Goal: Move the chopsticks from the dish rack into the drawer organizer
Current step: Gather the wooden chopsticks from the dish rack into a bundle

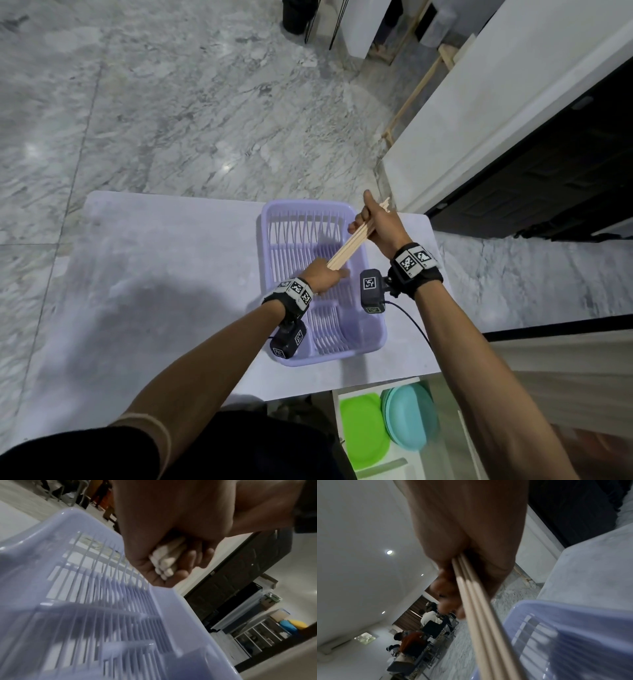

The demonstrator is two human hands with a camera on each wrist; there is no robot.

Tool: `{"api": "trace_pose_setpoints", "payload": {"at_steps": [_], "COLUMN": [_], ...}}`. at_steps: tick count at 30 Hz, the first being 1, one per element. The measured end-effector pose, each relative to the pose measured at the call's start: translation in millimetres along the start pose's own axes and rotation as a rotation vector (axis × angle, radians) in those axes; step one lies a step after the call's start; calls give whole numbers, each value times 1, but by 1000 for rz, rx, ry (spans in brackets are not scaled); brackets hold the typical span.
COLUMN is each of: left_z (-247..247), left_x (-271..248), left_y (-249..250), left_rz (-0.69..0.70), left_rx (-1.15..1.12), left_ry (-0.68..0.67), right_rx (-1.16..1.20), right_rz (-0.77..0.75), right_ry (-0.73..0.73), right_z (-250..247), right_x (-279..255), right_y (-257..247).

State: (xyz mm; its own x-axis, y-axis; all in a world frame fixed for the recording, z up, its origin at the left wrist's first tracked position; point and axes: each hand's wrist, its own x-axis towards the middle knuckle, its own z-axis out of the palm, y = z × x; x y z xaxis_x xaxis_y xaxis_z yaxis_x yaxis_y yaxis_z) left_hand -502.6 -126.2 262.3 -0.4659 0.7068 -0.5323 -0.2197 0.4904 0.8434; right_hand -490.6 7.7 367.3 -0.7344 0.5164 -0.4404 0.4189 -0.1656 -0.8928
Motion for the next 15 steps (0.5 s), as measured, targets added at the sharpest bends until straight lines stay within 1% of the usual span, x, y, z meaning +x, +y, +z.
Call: {"api": "trace_pose_setpoints", "payload": {"at_steps": [2, 4, 7, 9, 10, 12, 14, 15], "left_z": [0, -1, -5, -4, -4, -2, 0, 1], "left_x": [2, 3, 4, 6, 6, 7, 6, 4], "left_y": [-8, -14, -17, -18, -16, -13, -14, -16], "left_rz": [16, 53, 68, 67, 74, 87, 92, 88], "left_rx": [-3, 12, 34, 64, 83, 107, 96, 90], "left_ry": [84, 112, 120, 111, 106, 84, 77, 80], "right_rx": [-171, -304, -434, -487, -532, -644, -654, -630], "right_rz": [-8, -25, -96, -137, -145, -129, -67, -47], "right_ry": [-33, -11, 71, 99, 84, 6, -65, -76], "right_z": [-7, -14, -24, -24, -20, -9, 1, 5], "right_x": [-3, -5, -4, -2, -3, -9, -13, -14], "right_y": [-10, -26, -53, -60, -58, -45, -30, -24]}}
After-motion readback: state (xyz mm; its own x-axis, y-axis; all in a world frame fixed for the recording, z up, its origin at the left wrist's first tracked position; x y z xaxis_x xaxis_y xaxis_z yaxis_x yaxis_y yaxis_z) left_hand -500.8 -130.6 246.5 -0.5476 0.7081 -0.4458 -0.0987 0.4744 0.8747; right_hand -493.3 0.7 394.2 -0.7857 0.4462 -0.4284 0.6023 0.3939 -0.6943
